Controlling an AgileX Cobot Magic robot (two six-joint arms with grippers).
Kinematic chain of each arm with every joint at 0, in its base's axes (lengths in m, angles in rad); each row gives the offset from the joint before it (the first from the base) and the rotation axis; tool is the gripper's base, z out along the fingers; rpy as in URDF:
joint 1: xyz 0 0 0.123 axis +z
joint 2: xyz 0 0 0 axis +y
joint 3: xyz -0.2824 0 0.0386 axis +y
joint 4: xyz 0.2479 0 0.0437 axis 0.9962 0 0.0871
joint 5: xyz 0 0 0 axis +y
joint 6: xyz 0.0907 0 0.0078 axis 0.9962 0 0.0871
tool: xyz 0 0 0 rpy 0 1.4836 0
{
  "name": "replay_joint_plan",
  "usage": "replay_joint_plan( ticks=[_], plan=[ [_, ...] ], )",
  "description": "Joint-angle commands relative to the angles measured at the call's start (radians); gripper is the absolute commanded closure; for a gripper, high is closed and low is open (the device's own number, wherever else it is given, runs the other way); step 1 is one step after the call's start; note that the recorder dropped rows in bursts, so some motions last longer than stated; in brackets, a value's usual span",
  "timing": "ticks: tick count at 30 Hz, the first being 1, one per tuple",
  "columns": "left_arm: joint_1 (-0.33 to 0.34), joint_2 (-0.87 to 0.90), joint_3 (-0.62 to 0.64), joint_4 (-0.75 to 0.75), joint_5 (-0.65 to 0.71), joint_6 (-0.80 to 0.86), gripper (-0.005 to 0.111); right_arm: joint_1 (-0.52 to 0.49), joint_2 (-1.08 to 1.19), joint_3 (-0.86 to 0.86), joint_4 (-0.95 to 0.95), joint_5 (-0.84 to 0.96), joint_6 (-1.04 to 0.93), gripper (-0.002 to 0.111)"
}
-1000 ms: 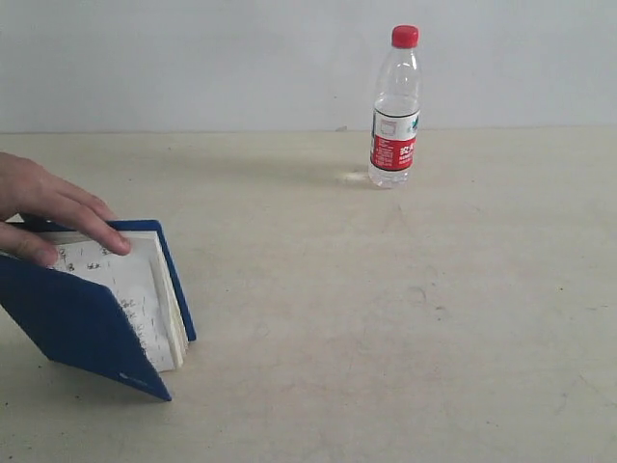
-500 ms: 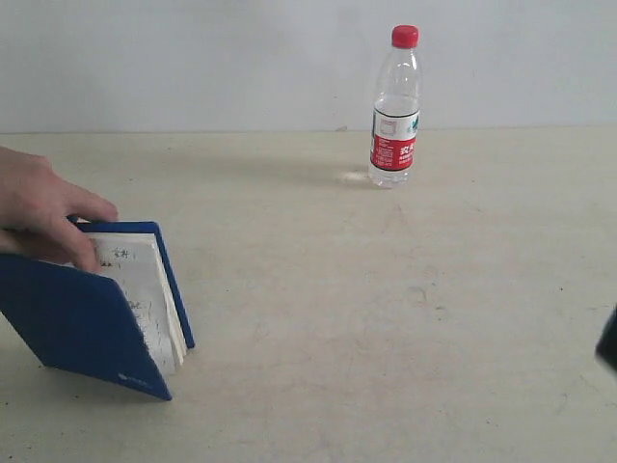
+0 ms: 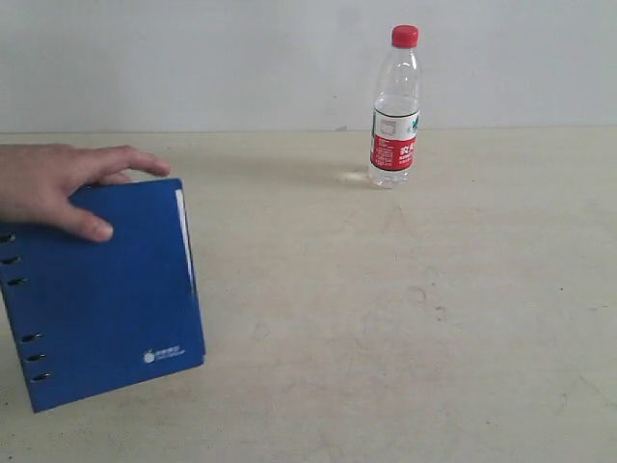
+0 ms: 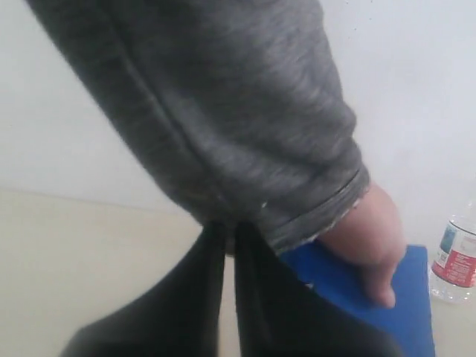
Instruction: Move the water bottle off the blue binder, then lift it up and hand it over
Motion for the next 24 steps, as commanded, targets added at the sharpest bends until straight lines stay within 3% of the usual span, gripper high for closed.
replay_joint_plan(
  ticks=[1, 4, 7, 8, 10, 12, 17, 24],
  plan=[
    [-0.004, -0.002, 0.004, -0.005, 0.017, 0.005, 0.102, 0.003, -0.001, 0.028, 0.014, -0.090, -0.153, 0.108],
    [-0.004, -0.002, 0.004, -0.005, 0.052, 0.005, 0.102, 0.003, -0.001, 0.065, 0.016, 0.111, -0.293, 0.108],
    [-0.004, -0.002, 0.004, -0.002, 0.058, 0.005, 0.102, 0.003, 0.039, 0.152, 0.004, 0.561, -0.296, 0.108],
    [-0.004, -0.002, 0.004, -0.002, 0.058, 0.005, 0.102, 0.003, 0.060, 0.178, 0.004, 0.596, -0.257, 0.108],
    [-0.004, -0.002, 0.004, -0.002, 0.058, 0.005, 0.102, 0.003, 0.162, 0.254, 0.004, 0.525, 0.145, 0.108],
    [-0.004, -0.002, 0.004, 0.002, 0.054, 0.005, 0.102, 0.003, 0.265, 0.302, 0.008, 0.346, 0.305, 0.108],
    [-0.004, -0.002, 0.004, 0.018, 0.050, 0.010, 0.102, 0.003, 0.324, 0.308, 0.016, 0.120, 0.349, 0.108],
    [-0.004, -0.002, 0.004, 0.018, 0.050, 0.010, 0.102, 0.003, 0.322, 0.308, 0.028, 0.110, 0.421, 0.108]
  ],
)
